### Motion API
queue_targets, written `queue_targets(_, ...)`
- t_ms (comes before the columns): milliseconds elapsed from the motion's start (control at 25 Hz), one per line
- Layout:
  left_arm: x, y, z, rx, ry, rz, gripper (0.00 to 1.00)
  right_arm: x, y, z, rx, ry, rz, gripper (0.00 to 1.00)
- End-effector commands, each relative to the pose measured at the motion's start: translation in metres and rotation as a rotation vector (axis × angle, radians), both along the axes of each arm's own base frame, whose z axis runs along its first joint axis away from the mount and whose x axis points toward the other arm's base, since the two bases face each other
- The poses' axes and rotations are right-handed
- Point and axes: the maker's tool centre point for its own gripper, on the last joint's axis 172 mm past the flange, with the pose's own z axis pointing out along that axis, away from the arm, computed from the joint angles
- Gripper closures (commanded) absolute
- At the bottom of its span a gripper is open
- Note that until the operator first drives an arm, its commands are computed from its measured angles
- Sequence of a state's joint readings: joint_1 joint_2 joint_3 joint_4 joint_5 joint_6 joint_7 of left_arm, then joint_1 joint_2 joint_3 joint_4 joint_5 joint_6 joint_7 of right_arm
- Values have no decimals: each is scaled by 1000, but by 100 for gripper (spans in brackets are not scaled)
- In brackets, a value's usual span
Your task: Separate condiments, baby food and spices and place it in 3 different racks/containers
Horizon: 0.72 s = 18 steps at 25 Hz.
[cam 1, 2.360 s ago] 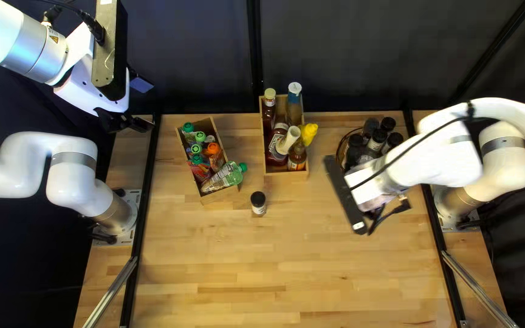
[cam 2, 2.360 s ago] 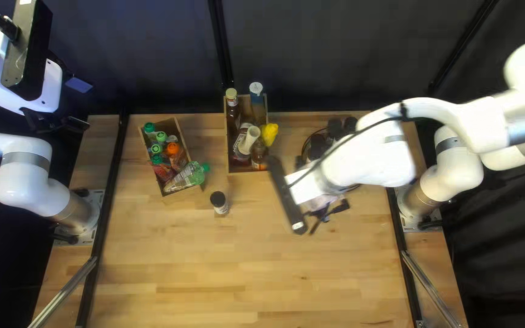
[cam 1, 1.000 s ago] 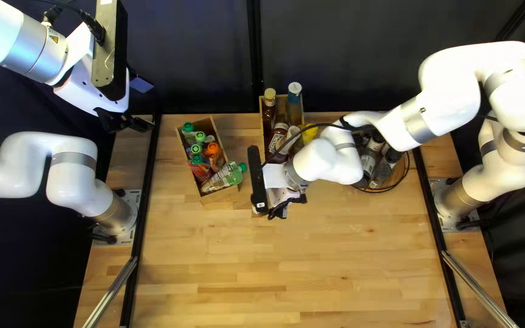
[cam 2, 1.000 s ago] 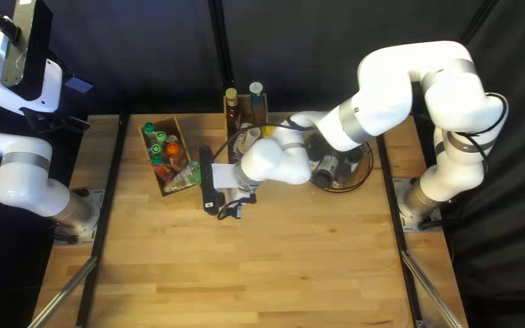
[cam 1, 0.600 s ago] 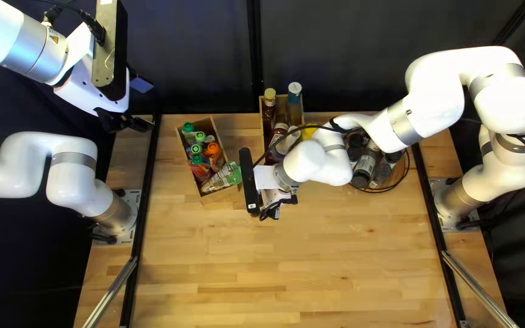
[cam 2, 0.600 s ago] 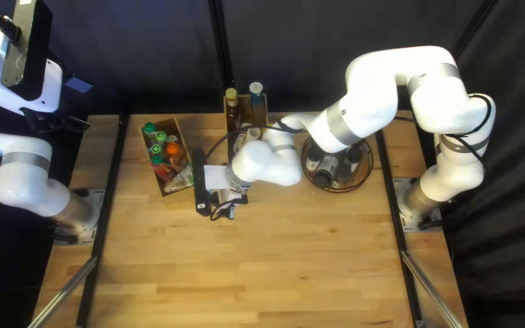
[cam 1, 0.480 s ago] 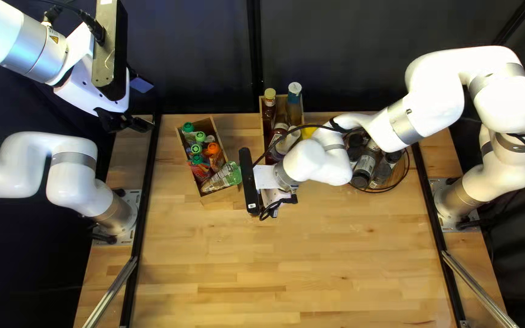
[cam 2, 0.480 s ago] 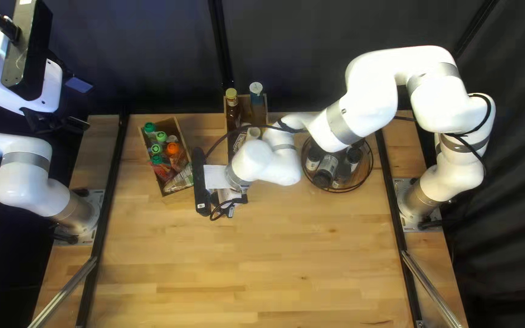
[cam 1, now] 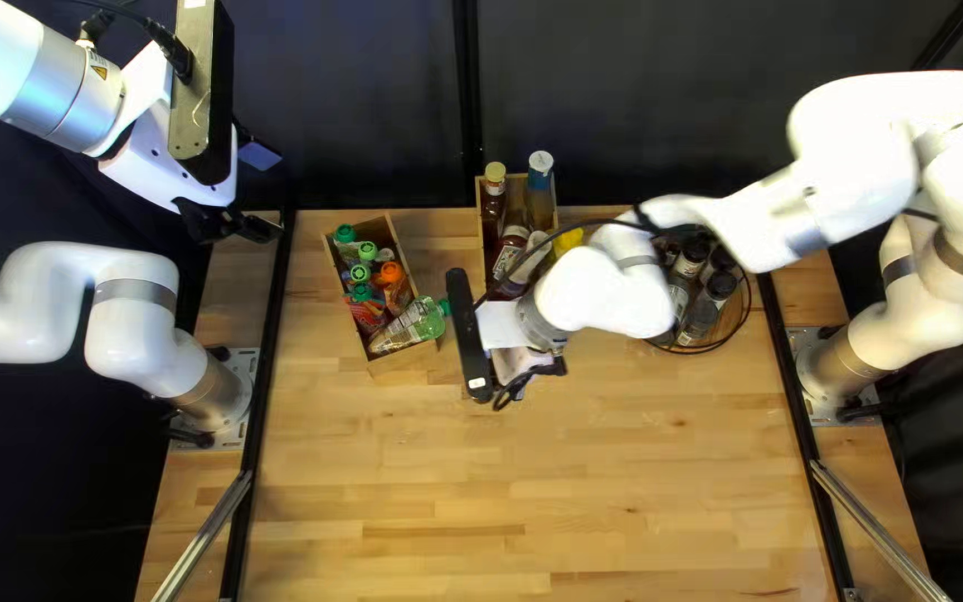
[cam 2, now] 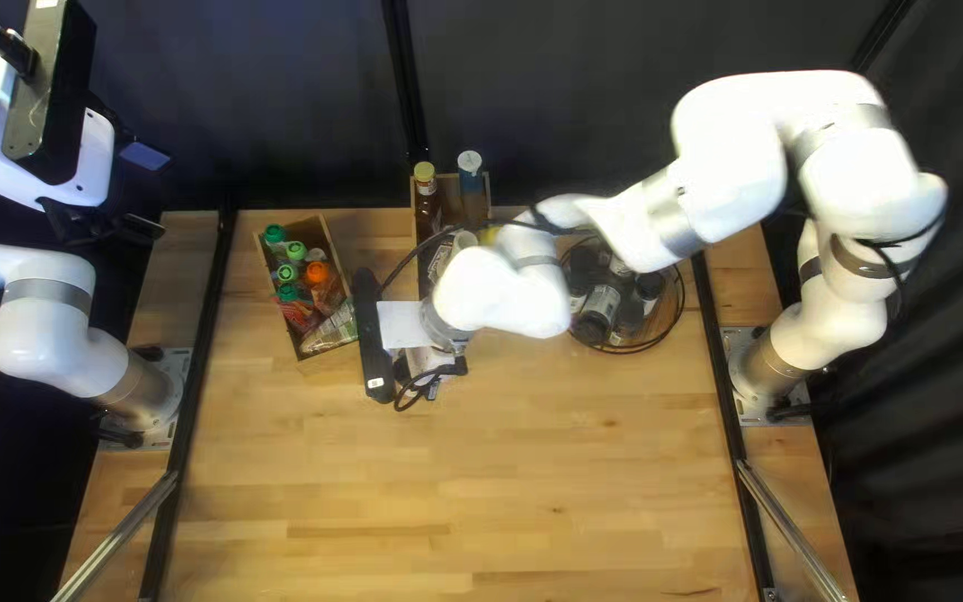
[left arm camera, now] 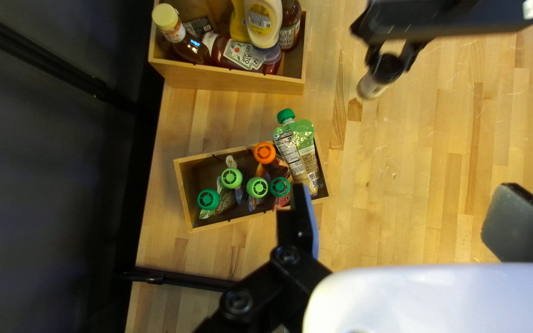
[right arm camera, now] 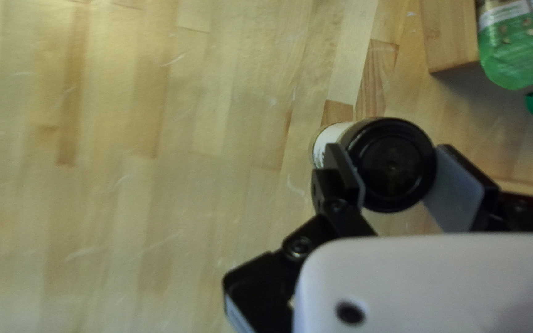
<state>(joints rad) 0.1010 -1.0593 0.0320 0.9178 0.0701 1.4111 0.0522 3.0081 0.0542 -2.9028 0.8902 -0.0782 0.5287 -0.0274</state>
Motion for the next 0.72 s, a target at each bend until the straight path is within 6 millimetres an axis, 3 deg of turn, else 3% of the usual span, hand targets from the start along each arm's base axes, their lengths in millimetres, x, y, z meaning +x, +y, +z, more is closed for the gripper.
queue_targets(40, 0, 0, 0, 0, 0, 0, 0, -60, 10, 24, -20, 12, -52, 100)
queue_targets(120, 0, 0, 0, 0, 0, 0, 0, -76, 8, 33, -31, 13, -73, 100)
queue_targets(360, 0, 0, 0, 0, 0, 0, 0, -155, -12, 52, -42, 41, -176, 100)
queue_targets(520, 0, 0, 0, 0, 0, 0, 0, -193, -22, 53, -42, 54, -237, 100)
queue_targets(720, 0, 0, 0, 0, 0, 0, 0, -238, -35, 39, -39, 71, -321, 100)
